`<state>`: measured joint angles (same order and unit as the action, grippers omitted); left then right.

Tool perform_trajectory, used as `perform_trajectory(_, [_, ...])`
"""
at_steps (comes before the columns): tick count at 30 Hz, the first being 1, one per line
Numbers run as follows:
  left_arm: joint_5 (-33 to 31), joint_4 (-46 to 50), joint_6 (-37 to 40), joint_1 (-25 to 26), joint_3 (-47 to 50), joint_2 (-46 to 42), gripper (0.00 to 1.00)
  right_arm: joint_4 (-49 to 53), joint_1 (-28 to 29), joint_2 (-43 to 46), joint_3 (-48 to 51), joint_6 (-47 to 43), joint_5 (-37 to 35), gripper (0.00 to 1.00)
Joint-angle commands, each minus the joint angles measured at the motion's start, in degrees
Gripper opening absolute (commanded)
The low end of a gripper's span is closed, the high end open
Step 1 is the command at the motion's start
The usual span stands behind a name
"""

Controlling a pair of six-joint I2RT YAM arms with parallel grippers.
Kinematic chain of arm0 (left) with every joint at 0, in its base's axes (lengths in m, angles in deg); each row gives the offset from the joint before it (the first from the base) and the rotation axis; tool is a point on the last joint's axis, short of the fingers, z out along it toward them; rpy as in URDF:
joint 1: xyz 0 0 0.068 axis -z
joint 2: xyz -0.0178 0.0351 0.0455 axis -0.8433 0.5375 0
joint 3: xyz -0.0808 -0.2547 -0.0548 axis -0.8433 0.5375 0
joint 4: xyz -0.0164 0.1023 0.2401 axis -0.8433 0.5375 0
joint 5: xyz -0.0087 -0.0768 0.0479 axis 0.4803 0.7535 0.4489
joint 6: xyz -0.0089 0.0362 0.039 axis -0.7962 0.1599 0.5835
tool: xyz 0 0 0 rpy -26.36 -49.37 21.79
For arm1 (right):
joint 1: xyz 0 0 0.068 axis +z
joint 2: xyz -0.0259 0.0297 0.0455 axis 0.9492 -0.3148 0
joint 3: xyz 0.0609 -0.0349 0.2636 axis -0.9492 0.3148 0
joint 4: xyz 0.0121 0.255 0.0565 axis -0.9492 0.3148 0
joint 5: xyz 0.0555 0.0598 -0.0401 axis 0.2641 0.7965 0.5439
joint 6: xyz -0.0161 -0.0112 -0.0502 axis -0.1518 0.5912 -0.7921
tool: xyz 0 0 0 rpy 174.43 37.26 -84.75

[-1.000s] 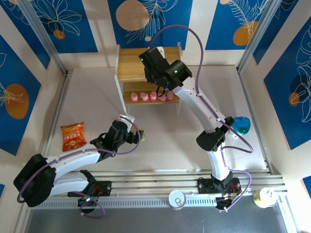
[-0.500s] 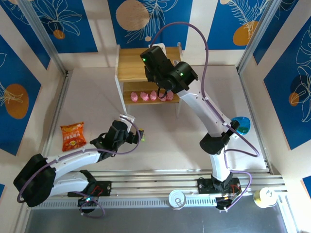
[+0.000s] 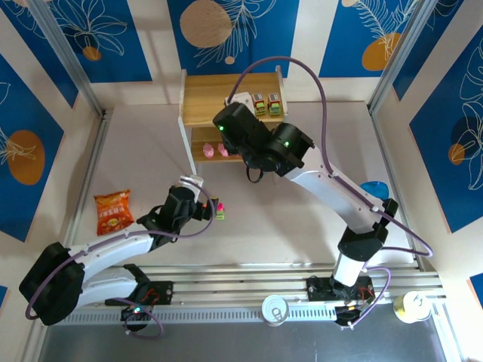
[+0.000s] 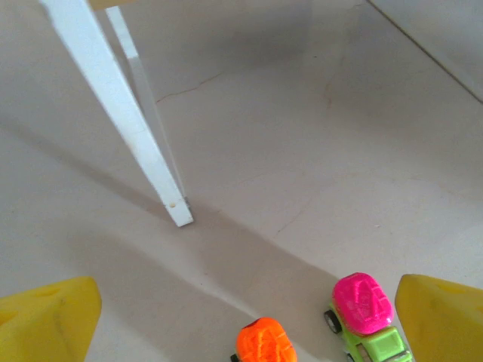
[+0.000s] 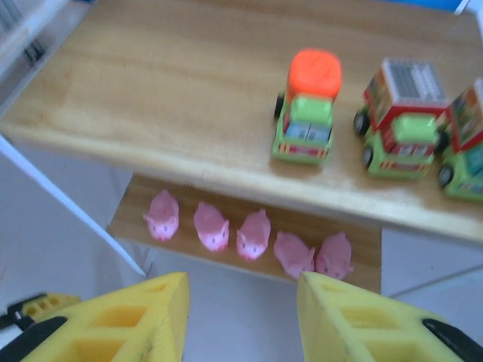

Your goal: Place and organize the plastic toys onto the shelf

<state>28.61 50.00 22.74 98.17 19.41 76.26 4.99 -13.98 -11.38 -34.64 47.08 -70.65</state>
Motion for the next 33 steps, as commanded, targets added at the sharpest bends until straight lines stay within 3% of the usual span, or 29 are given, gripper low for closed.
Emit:
perform_trajectory(1, [-0.98,0.93,-1.70,-1.17,-0.34,-1.40,1.00,-4.19,0.94,3.04,7.16,4.51,-0.27,0.42])
perform_trajectory(10, [2.09,1.29,-4.25,-4.99,0.43,-1.52,1.00,-10.09,2.83,6.10,23.56,12.61,3.74,0.42])
perform_trajectory(33, [9.52,-0.52,-8.42,-11.28,2.35,-1.16,1.00,-21.82,7.74,1.94,38.82,21.31,6.64,0.42])
